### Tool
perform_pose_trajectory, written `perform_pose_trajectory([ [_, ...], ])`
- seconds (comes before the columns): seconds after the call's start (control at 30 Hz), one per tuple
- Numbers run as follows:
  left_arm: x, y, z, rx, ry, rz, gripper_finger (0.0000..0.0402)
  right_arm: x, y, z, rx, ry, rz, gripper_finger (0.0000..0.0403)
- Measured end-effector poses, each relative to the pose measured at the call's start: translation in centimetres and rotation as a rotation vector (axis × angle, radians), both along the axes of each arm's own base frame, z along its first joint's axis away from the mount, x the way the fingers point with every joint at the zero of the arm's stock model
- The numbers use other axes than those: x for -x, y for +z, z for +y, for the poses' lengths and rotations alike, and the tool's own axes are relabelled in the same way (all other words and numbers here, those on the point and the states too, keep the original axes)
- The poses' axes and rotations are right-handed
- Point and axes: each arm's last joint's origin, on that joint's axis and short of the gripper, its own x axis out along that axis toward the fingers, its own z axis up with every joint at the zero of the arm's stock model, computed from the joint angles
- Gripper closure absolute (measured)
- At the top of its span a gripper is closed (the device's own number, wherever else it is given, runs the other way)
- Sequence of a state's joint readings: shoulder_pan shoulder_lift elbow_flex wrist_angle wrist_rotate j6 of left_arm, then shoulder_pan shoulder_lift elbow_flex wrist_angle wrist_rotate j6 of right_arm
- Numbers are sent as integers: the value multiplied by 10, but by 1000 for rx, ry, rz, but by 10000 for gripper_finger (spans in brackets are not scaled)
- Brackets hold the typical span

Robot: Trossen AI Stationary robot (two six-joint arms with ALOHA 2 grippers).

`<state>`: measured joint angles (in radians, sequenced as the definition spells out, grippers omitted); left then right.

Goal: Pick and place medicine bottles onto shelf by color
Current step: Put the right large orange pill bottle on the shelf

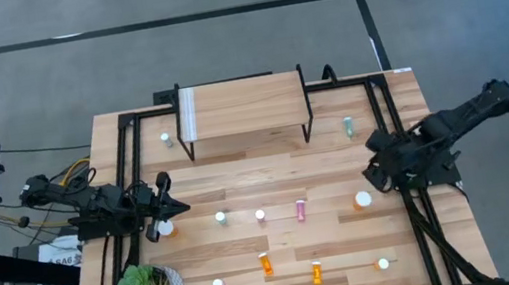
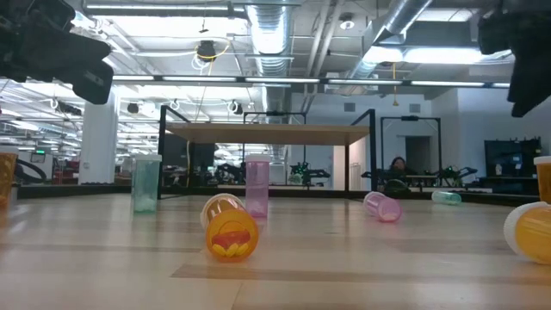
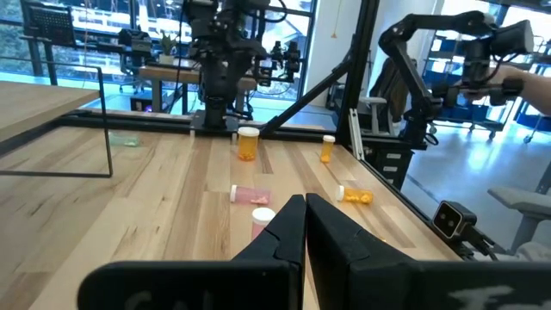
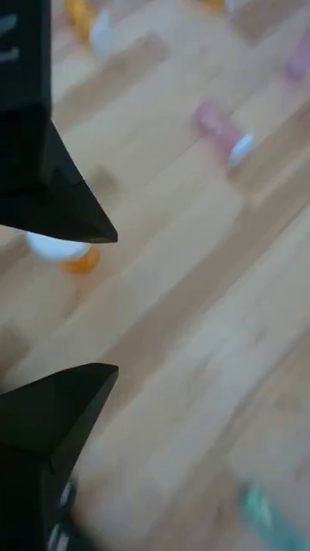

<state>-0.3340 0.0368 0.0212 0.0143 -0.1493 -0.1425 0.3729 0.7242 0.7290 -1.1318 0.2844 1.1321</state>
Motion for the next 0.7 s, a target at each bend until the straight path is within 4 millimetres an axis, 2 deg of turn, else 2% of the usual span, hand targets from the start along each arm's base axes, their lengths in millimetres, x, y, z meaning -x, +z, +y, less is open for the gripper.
perform_pose_trajectory([
  [0.1, 0, 0, 0, 0, 0, 0, 401, -5, -5, 3, 0, 38, -12, 137],
  [0.3, 0, 0, 0, 0, 0, 0, 401, -20, -16, 13, -51, 90, 95, 137],
  [0.5, 0, 0, 0, 0, 0, 0, 401, -31, -33, 24, -18, 125, 251, 137],
  [0.7, 0, 0, 0, 0, 0, 0, 401, -40, -42, 30, -21, 130, 303, 137],
])
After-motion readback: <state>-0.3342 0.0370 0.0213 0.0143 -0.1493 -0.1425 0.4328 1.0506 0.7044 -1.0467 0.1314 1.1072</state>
